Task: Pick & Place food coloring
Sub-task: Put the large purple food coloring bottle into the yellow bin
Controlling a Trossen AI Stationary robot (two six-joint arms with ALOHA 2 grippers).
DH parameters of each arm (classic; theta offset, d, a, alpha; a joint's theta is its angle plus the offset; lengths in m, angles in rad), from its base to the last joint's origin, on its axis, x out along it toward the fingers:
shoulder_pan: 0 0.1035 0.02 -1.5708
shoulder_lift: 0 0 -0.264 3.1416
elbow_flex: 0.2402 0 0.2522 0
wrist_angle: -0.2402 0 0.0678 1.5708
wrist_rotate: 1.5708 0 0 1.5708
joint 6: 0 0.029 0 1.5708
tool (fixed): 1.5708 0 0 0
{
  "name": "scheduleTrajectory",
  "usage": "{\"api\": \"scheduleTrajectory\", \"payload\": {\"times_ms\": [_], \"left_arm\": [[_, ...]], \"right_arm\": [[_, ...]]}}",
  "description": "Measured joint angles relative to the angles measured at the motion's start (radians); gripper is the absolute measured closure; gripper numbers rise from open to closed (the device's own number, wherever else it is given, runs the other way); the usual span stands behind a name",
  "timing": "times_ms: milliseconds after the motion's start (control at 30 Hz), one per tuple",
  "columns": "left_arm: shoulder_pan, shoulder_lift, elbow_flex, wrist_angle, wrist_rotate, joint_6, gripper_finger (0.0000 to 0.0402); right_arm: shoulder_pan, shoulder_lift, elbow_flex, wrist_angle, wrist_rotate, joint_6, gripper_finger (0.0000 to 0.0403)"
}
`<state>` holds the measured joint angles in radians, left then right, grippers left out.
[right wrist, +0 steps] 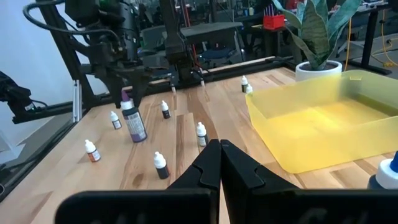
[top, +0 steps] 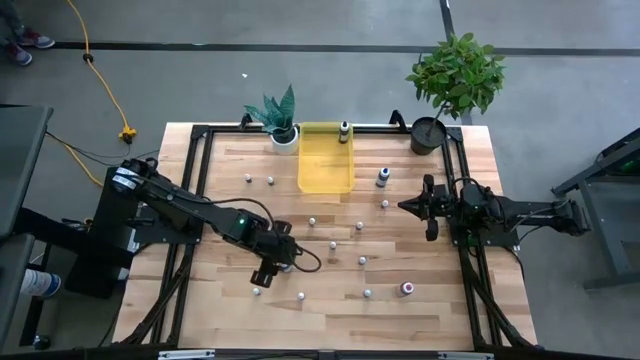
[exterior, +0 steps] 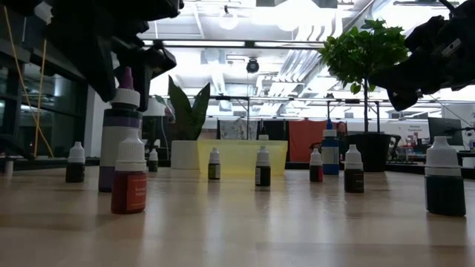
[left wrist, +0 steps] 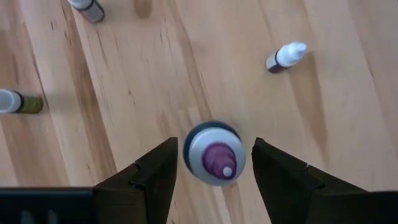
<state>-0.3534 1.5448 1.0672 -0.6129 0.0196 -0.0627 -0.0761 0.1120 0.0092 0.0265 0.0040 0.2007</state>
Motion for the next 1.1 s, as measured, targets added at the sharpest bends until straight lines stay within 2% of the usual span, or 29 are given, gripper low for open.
{"api": "scheduleTrajectory", "payload": {"times_ms": [233, 567, 733, 833, 1100], "left_arm": [[0.0, 0.0, 0.0, 0.004, -0.009, -0.02, 0.0212], [0.001, -0.001, 0.002, -0.009, -0.026, -0.036, 0.0312], [0.003, 0.0, 0.019, -0.043, -0.052, -0.114, 0.0313], [0.022, 0.002, 0.08, -0.119, -0.059, -0.169, 0.0313], [0.111, 0.001, 0.331, -0.336, -0.186, -0.394, 0.0313]], "right_arm": [[0.0, 0.0, 0.0, 0.0, 0.0, 0.0, 0.0402], [0.0, 0.0, 0.0, 0.0, 0.0, 0.0, 0.0402], [0.0, 0.0, 0.0, 0.0, 0.0, 0.0, 0.0402], [0.0, 0.0, 0.0, 0.0, 0.0, 0.0, 0.0402], [0.0, 0.0, 0.0, 0.0, 0.0, 0.0, 0.0402]]}}
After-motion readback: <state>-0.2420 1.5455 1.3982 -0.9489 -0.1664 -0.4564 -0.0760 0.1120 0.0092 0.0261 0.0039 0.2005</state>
